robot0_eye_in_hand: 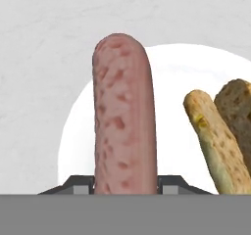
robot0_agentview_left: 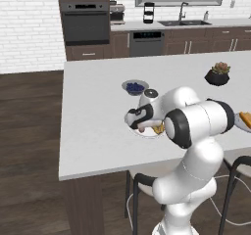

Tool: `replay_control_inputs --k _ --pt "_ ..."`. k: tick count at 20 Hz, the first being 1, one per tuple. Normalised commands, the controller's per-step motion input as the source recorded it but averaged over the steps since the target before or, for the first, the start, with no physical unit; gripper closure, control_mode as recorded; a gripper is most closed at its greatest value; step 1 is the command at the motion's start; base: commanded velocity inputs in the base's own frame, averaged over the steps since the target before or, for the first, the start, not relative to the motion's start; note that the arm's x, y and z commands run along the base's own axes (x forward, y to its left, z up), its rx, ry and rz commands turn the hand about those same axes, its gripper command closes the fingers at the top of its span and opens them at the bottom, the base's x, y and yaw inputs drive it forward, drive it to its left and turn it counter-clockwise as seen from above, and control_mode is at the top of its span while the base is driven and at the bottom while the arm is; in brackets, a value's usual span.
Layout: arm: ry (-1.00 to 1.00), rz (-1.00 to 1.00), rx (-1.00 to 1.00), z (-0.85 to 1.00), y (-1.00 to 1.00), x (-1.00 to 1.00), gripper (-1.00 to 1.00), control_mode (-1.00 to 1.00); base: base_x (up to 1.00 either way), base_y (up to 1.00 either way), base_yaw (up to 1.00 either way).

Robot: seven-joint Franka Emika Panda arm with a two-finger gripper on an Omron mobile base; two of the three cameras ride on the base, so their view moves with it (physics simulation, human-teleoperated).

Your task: Place one bun and one sausage from the bowl on each plate.

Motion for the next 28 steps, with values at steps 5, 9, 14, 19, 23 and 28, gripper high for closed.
replay_control_inputs --k 5,9,14,19,23,28 --pt "0.0 0.0 0.0 0.0 -0.05 0.16 -1.0 -1.0 0.0 0.0 0.0" --pt "0.0 0.0 0.0 0.0 -0.12 -0.01 -1.0 -1.0 0.0 0.0 0.0" --pt "-0.03 0.0 0.0 0.31 -0.04 -0.81 -1.0 -1.0 0.0 0.0 0.0" --pt "0.0 0.0 0.0 0.8 0.06 -1.0 -1.0 -1.0 0.0 0.0 0.0" --pt "0.0 0.0 0.0 1.0 0.06 -0.93 -1.0 -1.0 0.0 0.0 0.0" --pt "0.0 0.0 0.0 0.98 0.0 -0.99 -1.0 -1.0 0.0 0.0 0.0"
